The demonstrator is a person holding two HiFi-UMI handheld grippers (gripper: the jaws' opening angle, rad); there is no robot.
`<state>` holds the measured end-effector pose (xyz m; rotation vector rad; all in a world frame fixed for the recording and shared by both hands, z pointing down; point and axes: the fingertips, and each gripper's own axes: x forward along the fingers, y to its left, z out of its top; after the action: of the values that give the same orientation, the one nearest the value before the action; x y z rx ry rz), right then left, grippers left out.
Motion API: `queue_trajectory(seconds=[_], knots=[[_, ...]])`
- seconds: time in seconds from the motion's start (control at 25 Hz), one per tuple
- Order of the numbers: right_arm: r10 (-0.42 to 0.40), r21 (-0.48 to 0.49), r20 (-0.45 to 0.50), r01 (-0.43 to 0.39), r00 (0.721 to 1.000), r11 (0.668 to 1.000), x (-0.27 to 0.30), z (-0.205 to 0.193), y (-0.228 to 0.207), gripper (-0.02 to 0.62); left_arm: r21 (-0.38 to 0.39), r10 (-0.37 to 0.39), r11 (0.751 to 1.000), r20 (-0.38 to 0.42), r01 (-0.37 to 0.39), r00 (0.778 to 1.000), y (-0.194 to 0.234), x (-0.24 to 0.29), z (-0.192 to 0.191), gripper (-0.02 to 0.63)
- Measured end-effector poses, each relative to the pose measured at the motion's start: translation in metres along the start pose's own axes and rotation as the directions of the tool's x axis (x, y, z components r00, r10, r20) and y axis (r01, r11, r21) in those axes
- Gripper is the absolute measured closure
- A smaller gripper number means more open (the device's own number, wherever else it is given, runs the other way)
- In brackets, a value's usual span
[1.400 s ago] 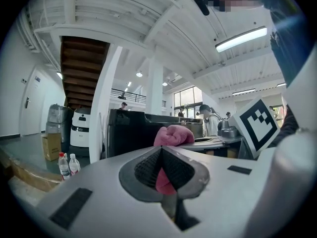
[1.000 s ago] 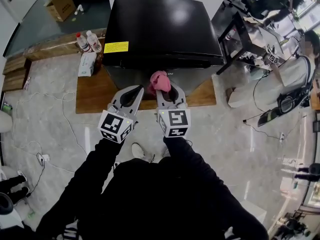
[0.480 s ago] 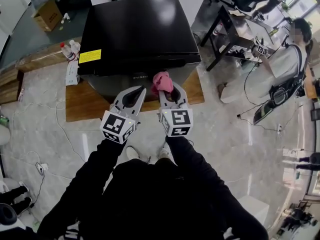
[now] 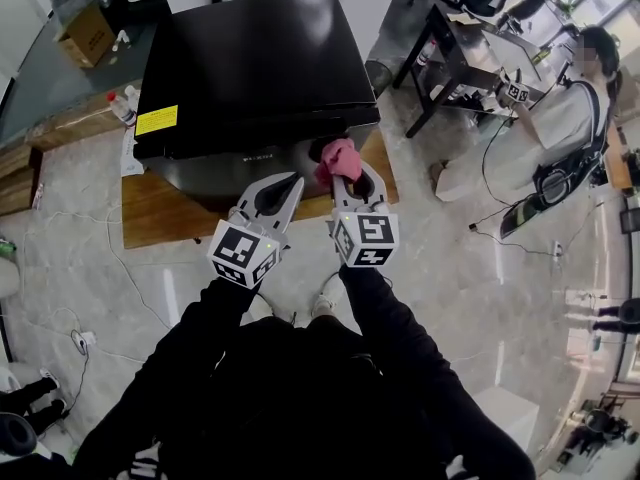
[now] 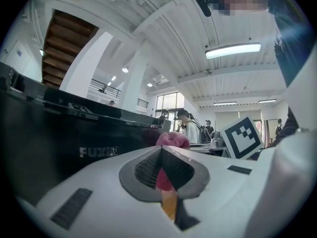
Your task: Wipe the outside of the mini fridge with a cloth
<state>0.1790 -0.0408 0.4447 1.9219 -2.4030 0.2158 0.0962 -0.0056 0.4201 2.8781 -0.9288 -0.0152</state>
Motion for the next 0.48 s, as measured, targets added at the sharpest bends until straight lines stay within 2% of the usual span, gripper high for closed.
queue_trajectory(seconds=[0.16,0.32,0.48], knots=[[-0.033,0.015,-0.004,0.034,0.999,0.999,-0.002,-0.002,-0.024,0.514,0.001,0.001,1.000,-0.007,-0.001,1.000,-0.004,0.010,-0.002,0.600],[-0.057,-0.010,-0.011,0.057,0.998,0.998,-0.009,-0.003,-0.039,0.514,0.000,0.006,1.000,-0.006,-0.006,1.000,-0.009,0.015,-0.003,0.600],[-0.055,-0.039,0.043,0.056,0.998,0.998,-0.020,0.017,-0.039,0.514,0.031,0.014,0.999,0.032,-0.015,0.999,-0.003,0.007,0.012,0.600]])
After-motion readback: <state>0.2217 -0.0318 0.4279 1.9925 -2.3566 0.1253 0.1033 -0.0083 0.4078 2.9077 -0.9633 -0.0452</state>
